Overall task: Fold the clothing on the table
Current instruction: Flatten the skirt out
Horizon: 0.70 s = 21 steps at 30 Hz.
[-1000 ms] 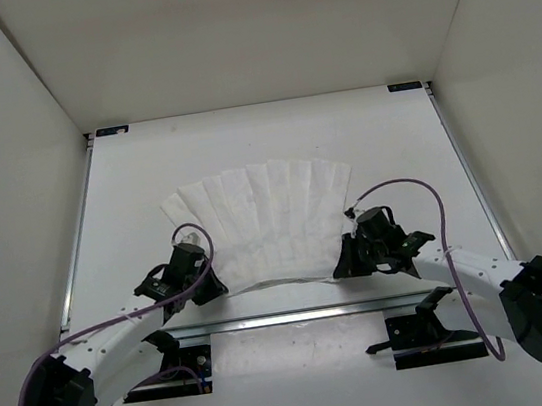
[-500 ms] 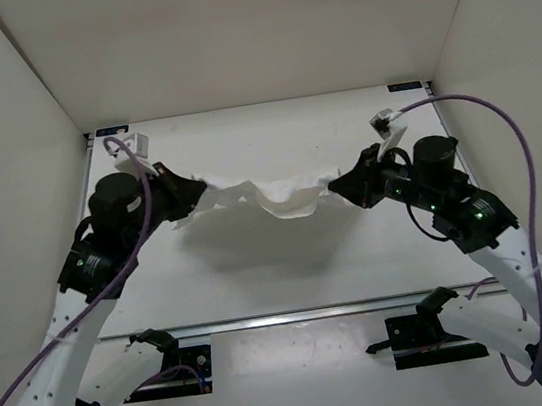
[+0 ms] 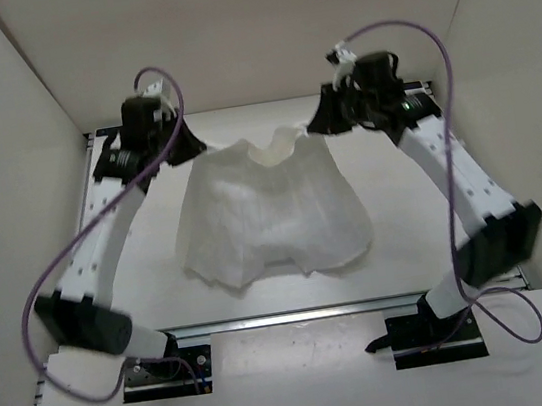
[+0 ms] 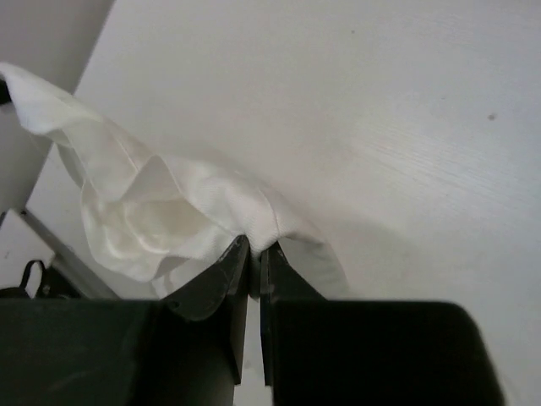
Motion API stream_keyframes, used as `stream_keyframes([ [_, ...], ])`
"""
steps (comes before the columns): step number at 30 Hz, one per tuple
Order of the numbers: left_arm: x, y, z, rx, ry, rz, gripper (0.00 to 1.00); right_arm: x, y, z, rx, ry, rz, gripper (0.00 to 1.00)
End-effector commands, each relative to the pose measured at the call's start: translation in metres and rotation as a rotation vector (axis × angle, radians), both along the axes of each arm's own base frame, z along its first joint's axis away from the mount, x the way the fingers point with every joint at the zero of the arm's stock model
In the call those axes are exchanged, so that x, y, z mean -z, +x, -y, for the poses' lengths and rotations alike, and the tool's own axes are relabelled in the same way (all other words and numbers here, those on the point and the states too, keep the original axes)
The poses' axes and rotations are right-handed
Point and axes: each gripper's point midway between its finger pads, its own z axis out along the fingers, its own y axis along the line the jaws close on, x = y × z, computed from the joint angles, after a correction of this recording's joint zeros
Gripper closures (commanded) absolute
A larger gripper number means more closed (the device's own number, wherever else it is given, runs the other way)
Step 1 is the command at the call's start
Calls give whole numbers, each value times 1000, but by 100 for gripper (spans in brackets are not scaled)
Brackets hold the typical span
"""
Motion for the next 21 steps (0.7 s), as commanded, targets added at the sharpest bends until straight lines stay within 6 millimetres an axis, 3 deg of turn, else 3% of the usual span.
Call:
stream_keyframes([
  [1,-48,72,-7,-24,-22,65,100,-52,73,2,56,-73,125,100],
  [2,-77,88,-5,-23,-24,100,100,-106,73,5,66,-51,214,100],
  [3,-119,88,-7,-32,-44,174,100,-130,87,8,72,-44,255,100],
  [4,-117,100,-5,-30,-39,168,100,-144,89,6,59,-24,282,100],
  [5,-134,99,-4,-19,-64,199,100,-159,93,13,74,-2,311,100],
  [6,-135,99,-3,-11,-71,206,100,-161,90,15,69,15,315,100],
  [7,-116,103,-1,-10,-61,174,100,-137,99,18,80,-1,274,100],
  [8,-119,92,-3,-18,-49,195,100,-141,89,21,86,-3,293,100],
  [9,-104,82,1,-11,-49,195,100,-103,96,16,87,-20,244,100],
  [10,-90,81,1,-15,-52,185,100,-76,92,14,85,-10,222,99],
  [12,-33,64,4,0,-59,135,100,-39,81,11,67,25,164,100],
  [13,3,55,0,-11,-38,89,100,-5,73,11,72,17,97,100],
  [14,51,43,-1,-10,-20,9,100,29,63,12,80,-6,45,100],
  [15,64,32,0,-5,-24,-7,100,67,50,13,94,-21,-28,100],
  [16,101,16,-2,-6,-19,-69,100,85,43,16,109,-32,-63,100],
  [17,124,7,-4,-10,-9,-108,100,117,27,17,117,-34,-122,100],
  [19,187,-29,-6,-6,17,-207,100,167,1,23,150,-39,-228,100],
  [21,232,-56,-11,-1,45,-300,100,225,-36,32,182,-91,-373,100],
])
